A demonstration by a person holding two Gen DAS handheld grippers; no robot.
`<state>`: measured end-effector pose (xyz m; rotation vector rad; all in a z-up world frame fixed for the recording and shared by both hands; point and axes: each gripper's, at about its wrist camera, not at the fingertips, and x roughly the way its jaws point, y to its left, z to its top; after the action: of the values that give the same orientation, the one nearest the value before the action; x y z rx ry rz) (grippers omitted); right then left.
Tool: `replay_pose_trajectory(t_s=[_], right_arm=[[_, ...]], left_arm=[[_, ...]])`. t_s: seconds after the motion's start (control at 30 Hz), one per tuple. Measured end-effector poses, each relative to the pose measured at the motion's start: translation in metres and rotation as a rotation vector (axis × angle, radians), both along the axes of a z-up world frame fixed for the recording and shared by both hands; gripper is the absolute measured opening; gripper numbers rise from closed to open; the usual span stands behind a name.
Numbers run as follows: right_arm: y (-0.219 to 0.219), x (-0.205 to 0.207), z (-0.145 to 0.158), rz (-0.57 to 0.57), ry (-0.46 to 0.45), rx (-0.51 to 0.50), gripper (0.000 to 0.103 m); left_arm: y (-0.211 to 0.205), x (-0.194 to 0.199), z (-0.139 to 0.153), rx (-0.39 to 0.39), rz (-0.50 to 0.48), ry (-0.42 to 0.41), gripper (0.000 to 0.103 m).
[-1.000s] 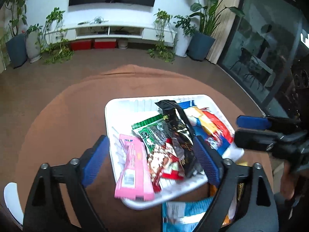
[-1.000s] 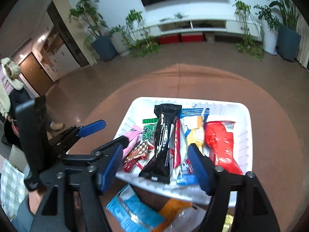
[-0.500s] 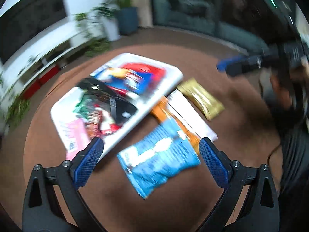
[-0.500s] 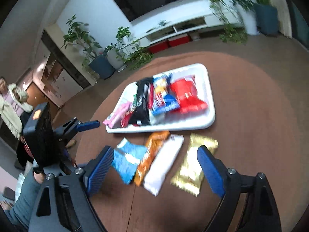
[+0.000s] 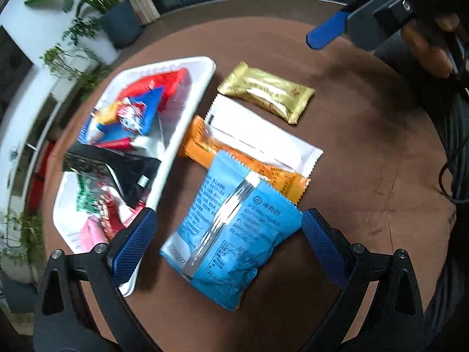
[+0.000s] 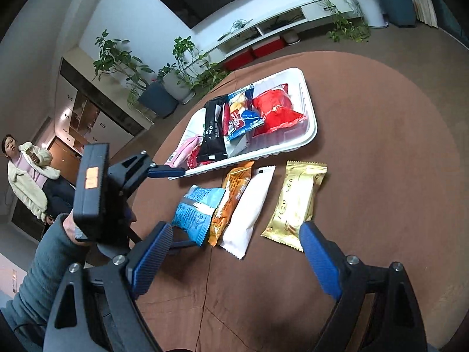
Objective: Organize snacks
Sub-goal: 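Grasp the blue chip bag with the left tool and lift it, then grasp the gold packet with the right tool while the left tool holds the blue bag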
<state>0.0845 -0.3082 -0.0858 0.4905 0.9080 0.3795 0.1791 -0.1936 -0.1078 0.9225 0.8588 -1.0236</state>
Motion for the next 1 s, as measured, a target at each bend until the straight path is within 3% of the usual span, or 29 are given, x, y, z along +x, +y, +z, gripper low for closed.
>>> replay_pose_trajectory(t_s=[0.3,0.43,0.57,0.7,0.8,1.0], right_arm=[[0.000,0.006,-0.008,-0.002,0.038,0.007,0.091],[-0.004,0.007,-0.010,-0.018,0.050,0.010,0.091],[-0.004,0.004,-0.011,-0.023,0.062,0.010,0.091],[-0.004,0.005,-0.011,-0.032,0.077,-0.010,0.091],[-0.003,0.006,-0.012,-0.040,0.086,-0.054,0.091],[-0.002,0.012,-0.016,-0.061,0.106,-0.104,0.091]], left_arm=[[-0.012,0.002,-0.025,0.085,-0.027,0.059,0.100],[-0.006,0.006,-0.028,0.078,0.023,0.140,0.100],[0.002,0.009,-0.030,0.054,0.098,0.165,0.096],[0.015,0.015,-0.030,-0.026,0.200,0.230,0.078],[0.026,0.014,-0.029,-0.062,0.253,0.223,0.065],[0.045,0.012,-0.026,-0.103,0.346,0.246,0.051]])
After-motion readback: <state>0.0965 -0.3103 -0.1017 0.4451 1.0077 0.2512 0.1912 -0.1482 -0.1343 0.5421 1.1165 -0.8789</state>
